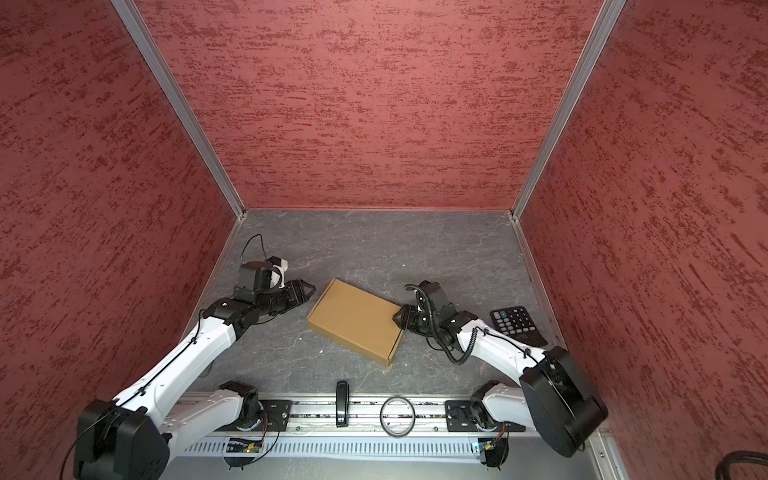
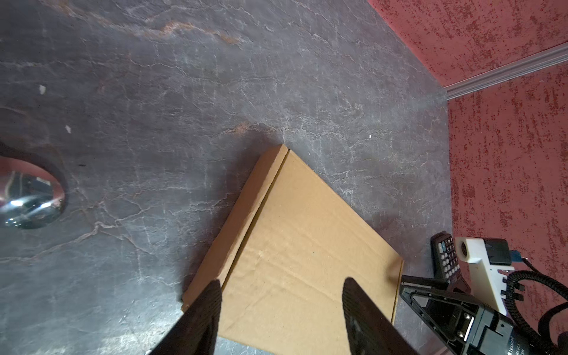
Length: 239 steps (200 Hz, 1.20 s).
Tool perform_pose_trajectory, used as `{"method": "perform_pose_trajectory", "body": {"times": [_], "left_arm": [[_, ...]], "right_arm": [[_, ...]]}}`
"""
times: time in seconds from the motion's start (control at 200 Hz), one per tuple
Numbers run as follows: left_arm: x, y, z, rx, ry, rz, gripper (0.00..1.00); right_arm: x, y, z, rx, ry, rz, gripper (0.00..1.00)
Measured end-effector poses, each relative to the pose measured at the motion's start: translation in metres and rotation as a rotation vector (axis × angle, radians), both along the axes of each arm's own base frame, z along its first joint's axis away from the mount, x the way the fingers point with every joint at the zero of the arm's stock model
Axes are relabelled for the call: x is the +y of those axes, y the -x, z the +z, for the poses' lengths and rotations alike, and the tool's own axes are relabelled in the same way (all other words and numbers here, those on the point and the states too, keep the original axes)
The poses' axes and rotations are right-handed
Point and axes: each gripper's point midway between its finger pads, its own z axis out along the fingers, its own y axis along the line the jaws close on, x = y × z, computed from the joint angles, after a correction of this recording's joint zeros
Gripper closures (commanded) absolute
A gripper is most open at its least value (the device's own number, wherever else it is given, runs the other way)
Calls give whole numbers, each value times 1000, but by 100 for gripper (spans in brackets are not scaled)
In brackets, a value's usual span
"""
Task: Assemble paper box
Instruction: Rotate the paper box at the center of the table, then reset both arms
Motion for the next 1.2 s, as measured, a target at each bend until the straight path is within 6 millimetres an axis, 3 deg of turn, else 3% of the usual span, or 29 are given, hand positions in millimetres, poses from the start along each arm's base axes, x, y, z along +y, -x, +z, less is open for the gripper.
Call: {"method": "perform_pose_trajectory", "body": {"times": [0.235, 0.361, 0.446, 0.526, 0.601, 0.716, 0.877, 0.947, 1.032, 1.197], "left_arm": [[9, -4, -1, 1, 3, 25, 35], [11, -6, -2, -1, 8, 31, 29], [15, -8, -3, 1, 7, 41, 19], [23, -11, -3, -5, -3, 58, 0], [35, -15, -4, -17, -33, 88, 0], [66, -23, -4, -41, -100, 170, 0], [125, -40, 5, -119, -209, 345, 0], [149, -44, 4, -164, -266, 409, 0], [162, -43, -8, -185, -322, 439, 0], [170, -41, -38, -239, -399, 441, 0]], "right_arm": [[19, -29, 15, -54, -18, 19, 35], [31, -47, 25, -95, -22, 39, 35], [35, -59, 32, -127, -10, 45, 30], [30, -66, 38, -169, 30, 34, 19], [12, -74, 48, -238, 94, -3, 1], [-28, -90, 80, -407, 203, -93, 1], [-113, -106, 122, -643, 379, -308, 1], [-148, -106, 122, -698, 467, -396, 1], [-184, -104, 108, -718, 576, -475, 1], [-209, -101, 79, -750, 731, -493, 1]]}}
